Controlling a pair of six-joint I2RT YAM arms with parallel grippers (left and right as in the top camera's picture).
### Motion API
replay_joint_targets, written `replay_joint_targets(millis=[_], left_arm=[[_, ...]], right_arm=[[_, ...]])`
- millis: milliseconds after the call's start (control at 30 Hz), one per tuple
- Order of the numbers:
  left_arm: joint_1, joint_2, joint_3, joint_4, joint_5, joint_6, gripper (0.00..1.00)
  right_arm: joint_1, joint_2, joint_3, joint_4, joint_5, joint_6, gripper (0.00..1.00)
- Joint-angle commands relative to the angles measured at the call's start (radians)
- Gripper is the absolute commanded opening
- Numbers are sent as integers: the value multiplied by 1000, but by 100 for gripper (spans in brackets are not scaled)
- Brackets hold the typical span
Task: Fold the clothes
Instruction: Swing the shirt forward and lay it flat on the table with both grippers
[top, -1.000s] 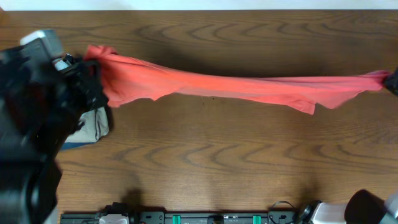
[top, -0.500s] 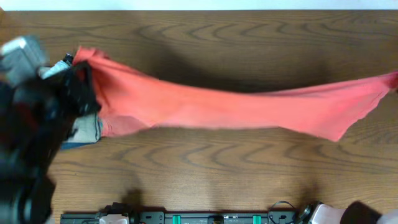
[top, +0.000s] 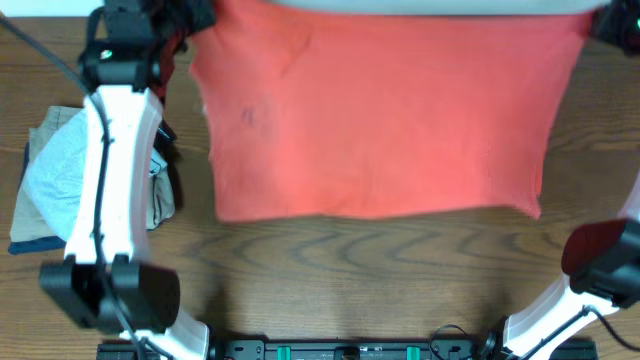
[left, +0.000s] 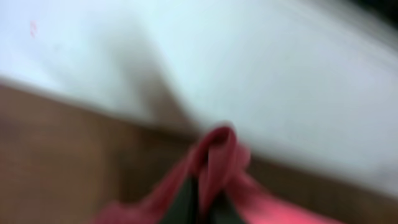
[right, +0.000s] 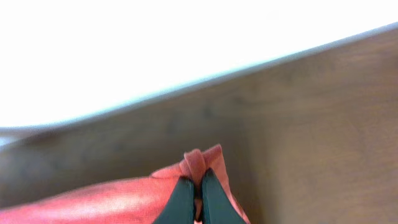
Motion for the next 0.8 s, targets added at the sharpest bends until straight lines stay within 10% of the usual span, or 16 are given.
replay_joint_targets(millis=[0, 233, 567, 767], left_arm=[[25, -37, 77, 126, -19, -82, 6], [32, -47, 345, 70, -5, -91, 6], [6, -47, 329, -805, 70, -90, 6], [-93, -22, 84, -1022, 69, -36, 6]], right_arm=[[-12, -47, 41, 148, -62, 155, 1], [-104, -109, 170, 189, -64, 224, 1], [-101, -122, 95, -425, 87, -68, 1], [-97, -122, -166, -562, 243, -94, 1]])
